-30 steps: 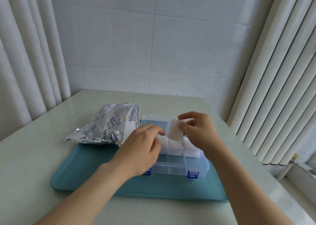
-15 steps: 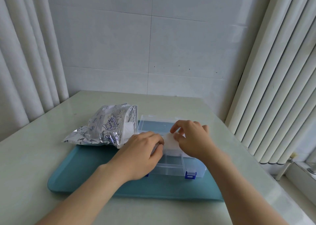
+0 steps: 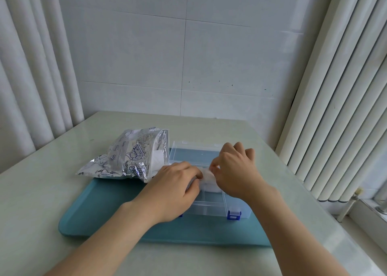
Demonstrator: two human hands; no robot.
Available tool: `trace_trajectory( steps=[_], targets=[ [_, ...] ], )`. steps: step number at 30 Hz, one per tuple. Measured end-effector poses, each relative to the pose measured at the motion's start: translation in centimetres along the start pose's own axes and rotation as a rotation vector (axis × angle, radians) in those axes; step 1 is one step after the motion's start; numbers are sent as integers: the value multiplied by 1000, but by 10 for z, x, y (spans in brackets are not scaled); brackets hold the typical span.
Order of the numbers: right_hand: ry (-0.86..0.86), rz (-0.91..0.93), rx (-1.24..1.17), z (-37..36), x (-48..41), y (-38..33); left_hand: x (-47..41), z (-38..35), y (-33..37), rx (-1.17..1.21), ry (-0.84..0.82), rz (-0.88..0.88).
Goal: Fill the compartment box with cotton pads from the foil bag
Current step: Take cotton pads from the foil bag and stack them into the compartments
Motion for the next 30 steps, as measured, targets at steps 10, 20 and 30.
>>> trace_trajectory(
  steps=[10, 20, 30],
  targets=[
    [28, -36, -190, 11, 4, 2, 2, 4, 2, 21, 37, -19],
    [6, 85, -255, 14, 6, -14, 18, 77, -15, -31, 655, 19],
    [151, 182, -530, 20, 10, -57, 24, 72, -98, 33, 564, 487]
  ],
)
Point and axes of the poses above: each hand's wrist, its own x-axis away from the middle knuckle, its own z-axis out of the back of the hand, y = z × x, the point moved 8 cm from there along -x, towards the middle knuckle, and after that the axes turned 5 degrees about -y, right-handed, at the moved point
